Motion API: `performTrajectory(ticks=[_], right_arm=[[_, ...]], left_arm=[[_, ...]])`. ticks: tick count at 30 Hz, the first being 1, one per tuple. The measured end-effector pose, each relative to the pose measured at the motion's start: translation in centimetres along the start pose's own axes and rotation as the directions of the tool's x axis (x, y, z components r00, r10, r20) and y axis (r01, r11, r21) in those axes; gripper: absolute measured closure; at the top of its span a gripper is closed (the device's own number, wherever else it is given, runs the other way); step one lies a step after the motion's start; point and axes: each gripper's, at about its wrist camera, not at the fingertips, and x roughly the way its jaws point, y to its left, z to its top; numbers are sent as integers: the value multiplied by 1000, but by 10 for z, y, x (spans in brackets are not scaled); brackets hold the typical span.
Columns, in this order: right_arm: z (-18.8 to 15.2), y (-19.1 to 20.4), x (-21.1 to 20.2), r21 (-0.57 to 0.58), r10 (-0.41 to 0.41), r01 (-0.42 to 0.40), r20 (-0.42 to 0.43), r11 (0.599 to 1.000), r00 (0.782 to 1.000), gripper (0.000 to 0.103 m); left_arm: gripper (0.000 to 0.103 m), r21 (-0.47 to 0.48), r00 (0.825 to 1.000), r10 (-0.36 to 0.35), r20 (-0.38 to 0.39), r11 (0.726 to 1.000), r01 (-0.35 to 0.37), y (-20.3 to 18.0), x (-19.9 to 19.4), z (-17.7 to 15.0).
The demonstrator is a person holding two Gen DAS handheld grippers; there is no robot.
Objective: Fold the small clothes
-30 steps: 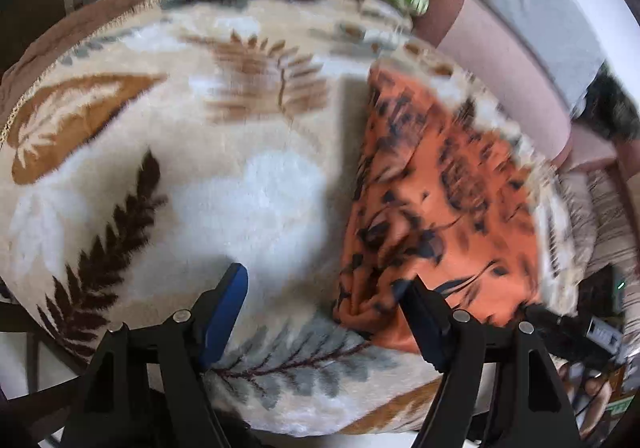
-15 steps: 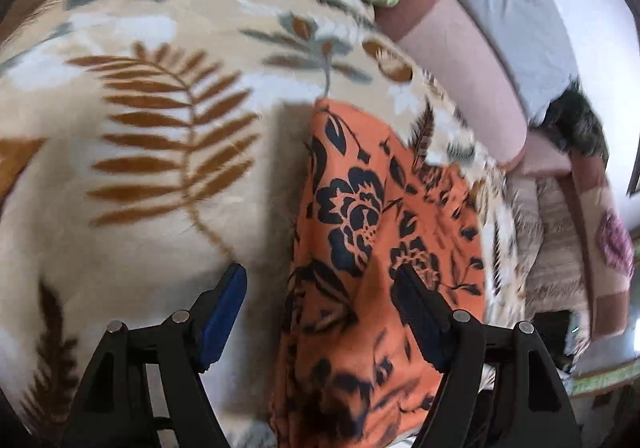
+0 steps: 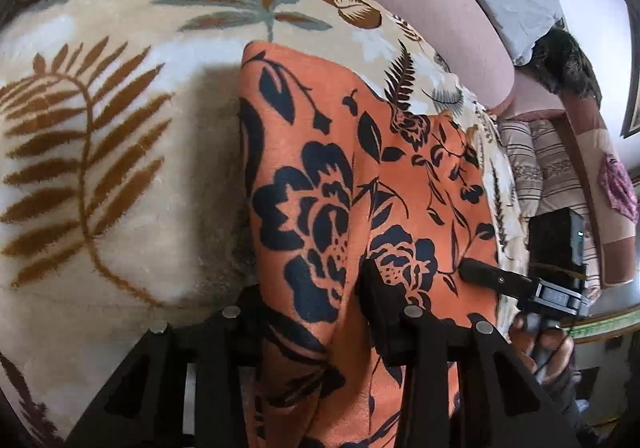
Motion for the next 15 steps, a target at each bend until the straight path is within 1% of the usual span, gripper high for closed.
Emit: performTrajectory(ticks=[2, 3, 4, 5, 6, 7, 8, 10, 11, 13, 15], right_arm=[[0, 0, -1, -12, -10, 10, 4, 1000, 1000, 55], [-1, 1, -2, -13, -16, 16, 8, 1000, 1000, 51], [-3, 3, -6, -14, -33, 34, 13, 999, 999, 49], [-5, 6, -12, -25, -64, 65, 28, 998, 998, 46], [-8, 8, -21, -32, -103, 105, 50, 994, 993, 40], [-9, 10, -30, -38, -133, 136, 76, 990, 988, 39], [-9, 12, -39, -46, -137, 142, 99, 989, 986, 39], [-3, 14, -51, -43, -105, 112, 126, 993, 986, 34], [5, 12, -52, -22, -87, 91, 129, 996, 988, 33], [21, 1, -46, 33, -36, 32, 125, 999, 991, 33], [39, -12, -28, 96, -6, -5, 112, 995, 994, 33]], left_arm=[[60, 5, 1000, 15, 6, 1000, -15, -3, -1, -1], [57, 0, 1000, 23, 7, 1000, -23, -4, -2, -2], [53, -6, 999, 43, 19, 999, -43, -5, -6, -3], [46, -5, 996, 73, 41, 997, -73, -7, -12, -5], [42, 0, 990, 118, 74, 993, -118, -10, -21, -7], [38, 11, 977, 170, 130, 985, -173, -15, -33, -14], [38, 21, 971, 179, 156, 983, -185, -17, -39, -18], [38, 51, 965, 179, 194, 980, -192, -24, -53, -34], [38, 61, 959, 186, 215, 977, -203, -27, -59, -41], [38, 79, 939, 212, 272, 967, -241, -36, -74, -58], [38, 93, 931, 201, 304, 967, -239, -41, -86, -73]])
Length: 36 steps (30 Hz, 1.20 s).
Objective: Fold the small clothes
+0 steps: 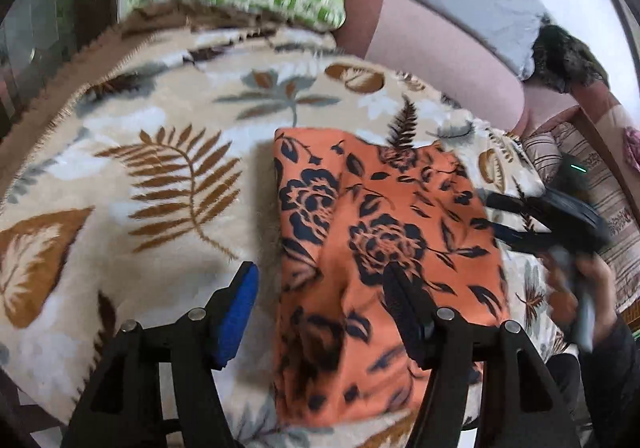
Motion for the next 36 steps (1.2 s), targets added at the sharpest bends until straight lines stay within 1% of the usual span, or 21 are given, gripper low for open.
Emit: performTrajectory(ticks=[2, 3, 4, 6, 9, 11, 12, 13, 14, 17, 19, 22, 23, 24, 26, 27, 29, 30, 33, 34, 36], right_arm=[[11, -12, 21, 62, 49, -47, -27, 997, 998, 33], [16, -20, 30, 83, 78, -76, -31, 994, 996, 39], [20, -20, 35, 88, 71, -70, -4, 994, 997, 69], [17, -32, 31, 169, 102, -110, 55, 979, 993, 74], [7, -41, 37, 194, 73, -82, 55, 978, 996, 77], [8, -39, 28, 205, 71, -83, 66, 975, 995, 70], [8, -33, 17, 192, 28, -42, 77, 980, 997, 56], [7, -26, 7, 173, -7, -8, 88, 985, 996, 33], [4, -20, -2, 156, -29, 12, 102, 988, 994, 27], [-17, -4, -30, 85, -29, 22, 76, 996, 997, 26], [-42, 6, -32, 41, -14, 14, 8, 999, 1000, 26], [-77, 11, -29, -5, -18, 18, -34, 1000, 999, 29], [-84, 12, -25, -33, -33, 32, -46, 999, 998, 42], [-93, 1, -24, -29, -98, 97, -33, 995, 995, 64], [-97, -24, -23, 94, -49, 52, -33, 994, 998, 65], [-99, -24, -26, 103, -37, 39, -25, 994, 999, 64], [-101, -7, -32, 28, -87, 87, -6, 996, 996, 57], [-101, 8, -37, -28, -146, 146, 8, 989, 989, 49], [-100, 39, -56, -106, -272, 282, 98, 954, 957, 41], [-100, 49, -63, -127, -286, 302, 132, 945, 949, 41], [-94, 71, -69, -198, -255, 289, 178, 937, 950, 39]], left_arm=[[38, 7, 1000, -19, -3, 1000, 19, -7, -3, -7], [38, 12, 999, -32, -11, 999, 32, -9, -2, -11], [38, 18, 999, -34, -30, 999, 35, -11, 3, -16], [38, 27, 998, 2, -58, 1000, 0, -14, 17, -22], [38, -5, 991, 16, -132, 1000, -17, -9, 45, -27], [34, -27, 991, 14, -134, 999, -18, -6, 48, -31], [34, -38, 991, 11, -132, 999, -16, -5, 45, -31], [34, -40, 992, 10, -126, 999, -15, -6, 41, -31], [34, -36, 993, 11, -117, 999, -15, -6, 37, -31], [34, -32, 997, 2, -81, 999, -5, -8, 22, -32], [34, -48, 998, -8, -57, 999, 5, -5, 12, -34], [34, -66, 999, -6, -49, 998, 3, 4, 9, -41], [34, -73, 998, -1, -58, 997, -3, 6, 11, -41], [34, -86, 998, 6, -67, 996, -12, 9, 12, -43], [34, -115, 998, -9, -68, 993, 1, 13, 11, -43], [34, -125, 998, -17, -65, 992, 8, 15, 8, -42], [34, -123, 999, -16, -41, 992, 11, 15, 1, -38], [34, -124, 999, -18, -29, 992, 15, 16, -2, -36], [34, -166, 999, -34, -17, 986, 31, 27, -3, -24], [34, -190, 999, -49, -17, 981, 45, 33, -1, -18], [34, -221, 996, -89, -19, 972, 82, 42, 7, -5]])
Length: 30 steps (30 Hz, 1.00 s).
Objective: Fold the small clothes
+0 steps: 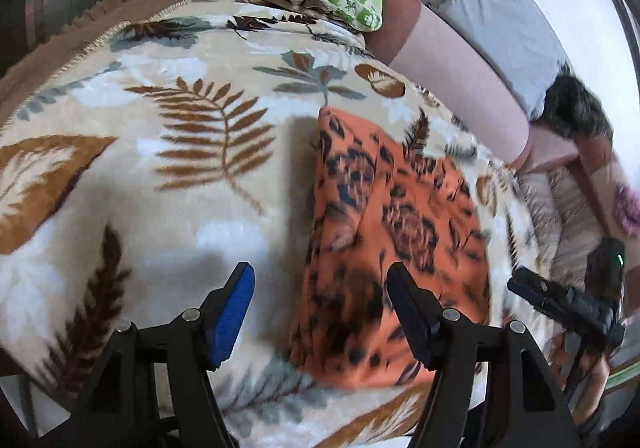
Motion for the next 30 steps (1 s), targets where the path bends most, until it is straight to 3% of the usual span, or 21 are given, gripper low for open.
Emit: performTrajectory(ticks=[4, 10, 12, 13, 14, 17, 18, 21, 23, 25, 27, 28, 29, 30], right_arm=[[15, 44, 19, -122, 103, -107, -42, 987, 994, 34], [5, 39, 72, -129, 120, -144, -178, 981, 977, 34], [-1, 34, 75, -152, 140, -165, -164, 974, 976, 33], [-3, 32, 76, -151, 150, -175, -162, 973, 975, 33], [-3, 28, 75, -143, 163, -187, -162, 972, 973, 33], [-2, 19, 74, -117, 192, -212, -162, 970, 968, 33], [-4, 16, 73, -120, 196, -216, -161, 969, 967, 33], [-5, 18, 73, -134, 203, -225, -163, 965, 965, 33], [-7, 14, 69, -135, 206, -229, -164, 964, 965, 33], [-8, 12, 69, -127, 214, -236, -167, 963, 963, 33], [-6, 8, 68, -106, 234, -253, -163, 962, 958, 33], [-5, 6, 68, -93, 244, -261, -163, 961, 956, 33], [-5, 4, 67, -84, 250, -266, -163, 960, 954, 33], [-6, 3, 66, -75, 256, -271, -162, 960, 953, 33]], left_arm=[[34, -83, 988, -132, -78, 989, 125, 5, 33, 43], [34, -114, 973, -115, -200, 989, 94, 9, 94, 80], [35, -131, 962, -148, -231, 984, 120, 10, 107, 84], [45, -117, 960, -168, -224, 983, 144, 6, 107, 86], [67, -100, 956, -187, -225, 981, 168, 2, 107, 88], [74, -7, 961, -160, -223, 987, 163, -13, 115, 86], [75, -10, 958, -151, -246, 988, 153, -9, 124, 84], [80, -143, 936, -243, -256, 967, 212, 12, 130, 89], [81, -98, 947, -227, -227, 973, 209, 2, 116, 90], [78, -48, 954, -228, -197, 974, 223, -5, 105, 86], [59, -79, 966, -179, -186, 983, 167, 6, 97, 79], [40, -105, 968, -165, -190, 984, 147, 13, 92, 76], [32, -141, 970, -158, -187, 981, 132, 21, 83, 71], [31, -168, 970, -174, -171, 975, 145, 28, 71, 65]])
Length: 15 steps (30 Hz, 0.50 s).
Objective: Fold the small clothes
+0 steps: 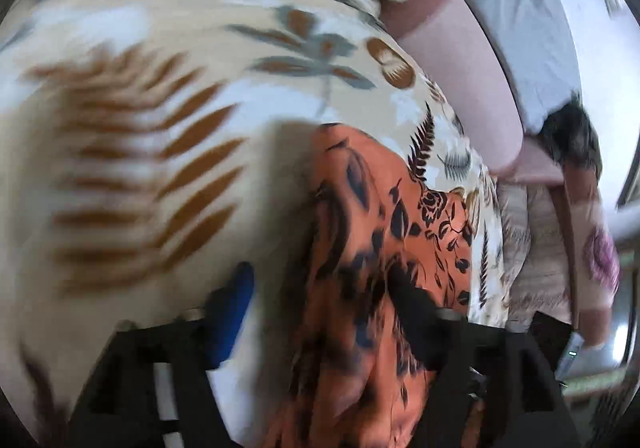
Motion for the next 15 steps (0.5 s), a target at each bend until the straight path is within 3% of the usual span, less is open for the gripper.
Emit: performTrajectory(ticks=[2, 6, 12, 13, 14, 15], right_arm=[[0, -1, -1, 3, 1, -1, 1, 1000, 1000, 33], [0, 2, -1, -1, -5, 5, -3, 1000, 1000, 31], [3, 3, 2, 10, -6, 6, -7, 1000, 1000, 31], [3, 2, 2, 11, -4, 4, -8, 1000, 1000, 31], [3, 2, 2, 13, -2, 2, -9, 1000, 1000, 31], [3, 1, 2, 16, 0, 1, -10, 1000, 1000, 31]], left_arm=[[23, 9, 999, -36, 23, 999, 36, 2, -21, -20], [21, 71, 1000, -8, 15, 997, 7, 3, -41, -64], [24, 61, 998, 44, -35, 997, -42, 13, -13, -97], [44, 66, 1000, 15, -18, 998, -14, 12, -15, -98], [82, 63, 998, -34, -47, 997, 37, 12, -16, -99], [80, 57, 998, -47, -36, 997, 49, 10, -20, -98]])
